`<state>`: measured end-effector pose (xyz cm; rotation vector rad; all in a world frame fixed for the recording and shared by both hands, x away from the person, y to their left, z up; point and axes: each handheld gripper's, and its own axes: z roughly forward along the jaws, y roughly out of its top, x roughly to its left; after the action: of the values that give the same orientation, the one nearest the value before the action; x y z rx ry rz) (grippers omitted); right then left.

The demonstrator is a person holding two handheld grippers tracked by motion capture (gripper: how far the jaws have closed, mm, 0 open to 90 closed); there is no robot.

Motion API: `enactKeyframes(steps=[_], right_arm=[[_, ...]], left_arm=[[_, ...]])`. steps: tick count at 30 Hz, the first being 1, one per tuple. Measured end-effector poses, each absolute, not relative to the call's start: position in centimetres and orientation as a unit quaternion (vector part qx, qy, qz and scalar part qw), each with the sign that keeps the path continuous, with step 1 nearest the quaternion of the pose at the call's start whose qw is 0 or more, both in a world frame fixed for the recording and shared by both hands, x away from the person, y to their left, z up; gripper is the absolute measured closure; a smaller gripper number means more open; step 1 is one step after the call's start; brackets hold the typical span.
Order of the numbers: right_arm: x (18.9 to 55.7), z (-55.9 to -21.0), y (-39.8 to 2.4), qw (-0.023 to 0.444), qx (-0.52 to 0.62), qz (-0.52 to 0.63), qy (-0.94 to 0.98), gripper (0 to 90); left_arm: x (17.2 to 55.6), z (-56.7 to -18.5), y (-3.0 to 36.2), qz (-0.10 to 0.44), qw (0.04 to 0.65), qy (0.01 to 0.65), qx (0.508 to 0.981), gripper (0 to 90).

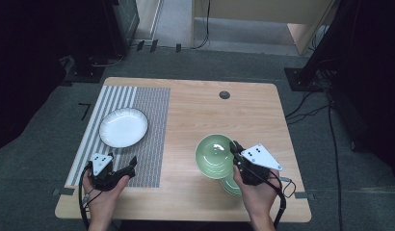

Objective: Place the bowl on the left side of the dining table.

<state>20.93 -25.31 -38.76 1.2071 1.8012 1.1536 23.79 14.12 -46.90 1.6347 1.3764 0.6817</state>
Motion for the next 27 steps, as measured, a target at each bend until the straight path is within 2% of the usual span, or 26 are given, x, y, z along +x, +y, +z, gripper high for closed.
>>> enactKeyframes(steps=[27], right_arm=[[21.5, -39.6, -23.3, 0.332, 0.459, 0.442, 0.695, 86.2]], left_arm=[[24.2, -43.8, 9.8, 0.262, 0.486, 0.502, 0.666, 13.6]])
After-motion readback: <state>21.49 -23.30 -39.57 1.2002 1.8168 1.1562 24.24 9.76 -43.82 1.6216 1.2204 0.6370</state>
